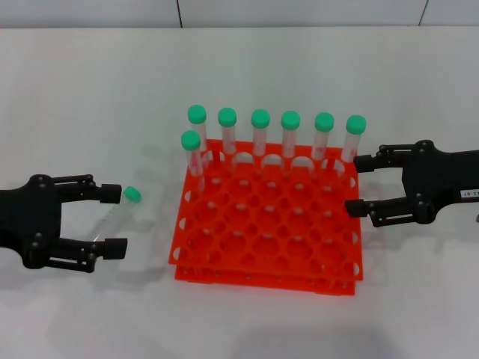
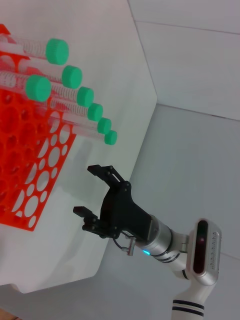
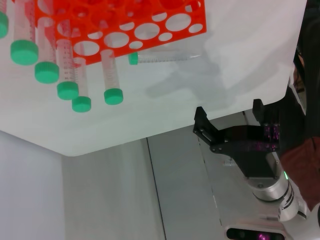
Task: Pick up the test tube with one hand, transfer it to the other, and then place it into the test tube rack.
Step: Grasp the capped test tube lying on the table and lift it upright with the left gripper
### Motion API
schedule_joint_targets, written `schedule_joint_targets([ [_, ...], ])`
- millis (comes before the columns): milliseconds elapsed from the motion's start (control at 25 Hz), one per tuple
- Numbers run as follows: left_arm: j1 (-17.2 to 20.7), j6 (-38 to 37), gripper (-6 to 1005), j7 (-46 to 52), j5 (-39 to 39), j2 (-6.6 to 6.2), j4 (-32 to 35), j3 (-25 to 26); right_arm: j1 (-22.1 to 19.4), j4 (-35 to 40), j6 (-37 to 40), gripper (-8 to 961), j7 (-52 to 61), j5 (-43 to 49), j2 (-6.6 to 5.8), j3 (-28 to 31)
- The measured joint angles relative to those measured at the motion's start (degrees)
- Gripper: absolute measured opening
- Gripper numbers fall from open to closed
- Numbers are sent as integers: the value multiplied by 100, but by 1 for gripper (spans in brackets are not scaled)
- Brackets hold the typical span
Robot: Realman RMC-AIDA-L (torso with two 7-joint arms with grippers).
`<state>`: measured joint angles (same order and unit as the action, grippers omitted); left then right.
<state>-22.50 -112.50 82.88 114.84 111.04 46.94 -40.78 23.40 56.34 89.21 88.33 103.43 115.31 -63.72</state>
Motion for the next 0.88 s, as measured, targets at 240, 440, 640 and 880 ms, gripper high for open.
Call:
schedule_joint_targets([
  [240, 2, 0, 888, 0, 0, 12, -4, 0, -7, 0, 0, 770, 0, -8, 0, -1],
  [440, 7, 0, 887, 0, 0, 14, -8, 0, -6, 0, 0, 770, 0, -8, 0, -1],
  [640, -1, 0, 887, 1, 0, 15, -9, 0, -4, 0, 0, 770, 0, -8, 0, -1],
  [880, -6, 2, 887, 107, 26, -19, 10, 0, -2, 0, -11, 770, 0, -8, 0, -1],
])
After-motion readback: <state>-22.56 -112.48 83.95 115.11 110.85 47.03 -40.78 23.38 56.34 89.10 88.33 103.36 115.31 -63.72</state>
